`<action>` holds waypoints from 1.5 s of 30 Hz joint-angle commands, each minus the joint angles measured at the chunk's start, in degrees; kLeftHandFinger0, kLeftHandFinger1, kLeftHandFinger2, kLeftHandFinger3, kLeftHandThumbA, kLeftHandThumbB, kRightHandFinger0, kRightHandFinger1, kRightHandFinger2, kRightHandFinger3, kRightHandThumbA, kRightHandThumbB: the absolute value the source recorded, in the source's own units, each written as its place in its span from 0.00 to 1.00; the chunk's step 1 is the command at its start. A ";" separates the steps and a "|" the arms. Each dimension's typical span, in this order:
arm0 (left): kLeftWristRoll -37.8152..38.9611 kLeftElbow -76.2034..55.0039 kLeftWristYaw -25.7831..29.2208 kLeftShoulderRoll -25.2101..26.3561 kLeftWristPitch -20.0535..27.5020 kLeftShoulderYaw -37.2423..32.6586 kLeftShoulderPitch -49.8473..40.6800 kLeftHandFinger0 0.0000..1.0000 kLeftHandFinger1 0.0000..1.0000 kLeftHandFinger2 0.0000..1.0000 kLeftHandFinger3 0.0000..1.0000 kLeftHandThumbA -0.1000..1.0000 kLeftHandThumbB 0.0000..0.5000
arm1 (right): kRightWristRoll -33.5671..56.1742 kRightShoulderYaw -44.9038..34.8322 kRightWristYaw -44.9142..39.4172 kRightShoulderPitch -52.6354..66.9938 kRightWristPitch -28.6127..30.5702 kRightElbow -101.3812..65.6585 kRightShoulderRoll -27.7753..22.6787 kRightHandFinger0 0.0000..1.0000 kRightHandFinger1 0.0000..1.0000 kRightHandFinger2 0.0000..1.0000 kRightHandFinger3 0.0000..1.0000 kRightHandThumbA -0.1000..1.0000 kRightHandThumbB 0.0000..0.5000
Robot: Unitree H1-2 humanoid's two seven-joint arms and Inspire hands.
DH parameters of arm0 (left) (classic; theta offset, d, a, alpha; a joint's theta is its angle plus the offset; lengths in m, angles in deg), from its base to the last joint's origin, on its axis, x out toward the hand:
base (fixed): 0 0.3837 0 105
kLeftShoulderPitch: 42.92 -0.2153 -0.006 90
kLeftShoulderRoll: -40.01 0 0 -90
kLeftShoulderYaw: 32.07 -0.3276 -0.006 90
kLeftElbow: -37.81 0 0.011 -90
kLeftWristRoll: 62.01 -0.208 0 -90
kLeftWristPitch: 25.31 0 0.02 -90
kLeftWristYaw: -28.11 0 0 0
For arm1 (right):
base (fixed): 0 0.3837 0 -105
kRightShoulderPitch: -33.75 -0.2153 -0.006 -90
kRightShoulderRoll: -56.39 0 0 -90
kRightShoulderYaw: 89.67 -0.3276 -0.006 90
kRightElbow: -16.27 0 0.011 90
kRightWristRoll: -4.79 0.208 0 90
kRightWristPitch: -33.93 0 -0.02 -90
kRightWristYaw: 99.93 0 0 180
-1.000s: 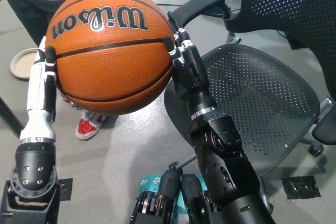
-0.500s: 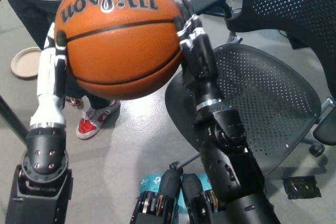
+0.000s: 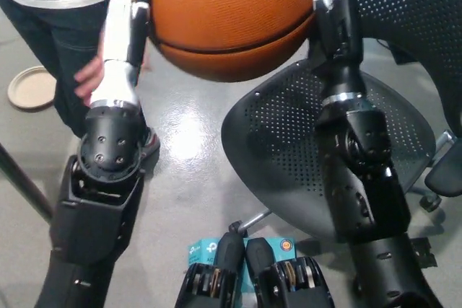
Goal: The robot grabs the basketball from a person using both hands and then drops it on the black chair in the front
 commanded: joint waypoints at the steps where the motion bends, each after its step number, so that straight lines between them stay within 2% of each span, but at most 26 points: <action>1: -1.46 3.91 -4.76 -6.04 4.06 -6.32 7.49 1.00 1.00 1.00 1.00 1.00 0.34 | -0.57 3.31 -4.40 -5.53 -5.55 -2.58 2.84 1.00 1.00 1.00 1.00 1.00 0.38; 4: -1.43 9.97 -4.39 -8.09 6.31 -6.57 10.29 1.00 1.00 1.00 1.00 1.00 0.28 | 1.92 1.19 -4.51 -5.24 -7.35 -3.28 1.37 1.00 1.00 1.00 1.00 1.00 0.39; 5: -1.40 12.67 -4.00 -8.91 7.21 -6.51 11.36 1.00 1.00 1.00 1.00 1.00 0.33 | 3.39 0.26 -5.32 -5.17 -7.05 -2.68 1.03 1.00 1.00 1.00 1.00 1.00 0.36; 9: -1.07 18.96 -5.05 -9.87 8.24 -6.93 14.43 1.00 1.00 1.00 1.00 1.00 0.36 | 3.98 -1.64 -5.18 -5.72 -8.05 -0.75 -0.50 1.00 1.00 1.00 1.00 1.00 0.38; 10: -0.84 20.09 -5.61 -9.97 7.87 -7.06 14.95 1.00 1.00 1.00 1.00 1.00 0.36 | 3.57 -2.02 -4.74 -5.86 -7.96 0.04 -0.75 1.00 1.00 1.00 1.00 1.00 0.38; 13: 0.18 28.64 -5.20 -11.69 11.57 -6.61 17.55 1.00 1.00 1.00 1.00 1.00 0.35 | 4.47 -4.41 -5.74 -5.74 -5.50 3.67 -1.74 1.00 1.00 1.00 1.00 1.00 0.33; 15: 0.24 29.32 -5.08 -11.72 12.13 -6.56 17.81 1.00 1.00 1.00 1.00 1.00 0.35 | 4.36 -4.63 -5.92 -5.81 -5.44 3.84 -1.65 1.00 1.00 1.00 1.00 1.00 0.33; 16: 1.09 35.70 -4.95 -13.26 14.12 -5.89 19.79 1.00 1.00 1.00 1.00 1.00 0.36 | 5.68 -6.64 -4.88 -5.54 -5.94 5.72 -2.10 1.00 1.00 1.00 1.00 1.00 0.30; 22: 1.43 43.23 -4.25 -14.20 17.90 -5.22 22.53 1.00 1.00 1.00 1.00 1.00 0.35 | 7.30 -8.25 -7.35 -6.19 -4.68 9.15 -2.58 1.00 1.00 1.00 1.00 1.00 0.31; 23: 2.18 50.53 -5.25 -15.14 19.72 -4.70 25.58 1.00 1.00 1.00 1.00 1.00 0.37 | 6.82 -9.79 -5.03 -6.59 -3.78 11.66 -3.12 1.00 1.00 1.00 1.00 1.00 0.27; 25: 2.61 53.49 -5.55 -15.59 20.16 -4.41 26.59 1.00 1.00 1.00 1.00 1.00 0.35 | 6.93 -10.43 -4.60 -6.55 -3.95 12.89 -3.38 1.00 1.00 1.00 1.00 1.00 0.31; 28: 2.81 55.86 -5.40 -15.77 21.54 -4.26 27.53 1.00 1.00 1.00 1.00 1.00 0.35 | 6.91 -10.77 -4.65 -6.60 -4.05 13.23 -3.38 1.00 1.00 1.00 1.00 1.00 0.31; 29: 2.65 59.58 -6.32 -16.46 21.51 -4.53 28.66 1.00 1.00 1.00 1.00 1.00 0.27 | 8.22 -11.76 -5.52 -6.19 -5.15 15.05 -4.04 1.00 1.00 1.00 1.00 1.00 0.35; 30: 2.55 60.68 -6.37 -16.65 21.77 -4.63 28.85 1.00 1.00 1.00 1.00 1.00 0.24 | 7.79 -11.85 -4.83 -5.97 -5.33 15.44 -4.10 1.00 1.00 1.00 1.00 1.00 0.36; 34: 1.93 64.08 -6.37 -17.44 21.15 -5.26 29.37 1.00 1.00 1.00 1.00 1.00 0.20 | 7.93 -12.97 -3.31 -5.02 -6.59 17.07 -4.09 1.00 1.00 1.00 1.00 1.00 0.41; 38: 1.24 66.52 -6.56 -17.84 18.56 -6.10 30.38 1.00 1.00 1.00 1.00 1.00 0.26 | 9.57 -14.11 -4.13 -4.04 -8.61 16.41 -3.86 1.00 1.00 1.00 1.00 1.00 0.39; 40: 0.25 67.00 -6.96 -17.43 18.03 -7.35 30.66 1.00 1.00 1.00 1.00 1.00 0.31 | 4.88 -12.04 -2.93 -3.58 -6.56 16.88 -4.72 1.00 1.00 1.00 1.00 1.00 0.35; 41: -0.77 67.04 -6.70 -17.08 17.62 -8.54 30.79 1.00 1.00 1.00 1.00 1.00 0.34 | -0.02 -10.45 -1.34 -3.49 -0.84 18.72 -5.68 1.00 1.00 1.00 1.00 1.00 0.22; 43: -0.52 67.18 -6.93 -16.58 18.05 -9.36 31.02 1.00 1.00 1.00 1.00 1.00 0.34 | -5.20 -8.85 3.68 -3.91 -0.16 19.41 -6.62 1.00 1.00 1.00 1.00 1.00 0.23; 44: -0.46 67.03 -7.10 -15.81 18.53 -9.61 31.07 1.00 1.00 1.00 1.00 1.00 0.35 | -9.83 -8.07 9.71 -4.16 -0.63 19.16 -7.47 1.00 1.00 1.00 1.00 1.00 0.31; 45: -0.16 67.09 -7.35 -15.45 18.70 -9.52 31.10 1.00 1.00 1.00 1.00 1.00 0.35 | -11.04 -7.71 10.72 -4.30 0.13 19.47 -8.01 1.00 1.00 1.00 1.00 1.00 0.30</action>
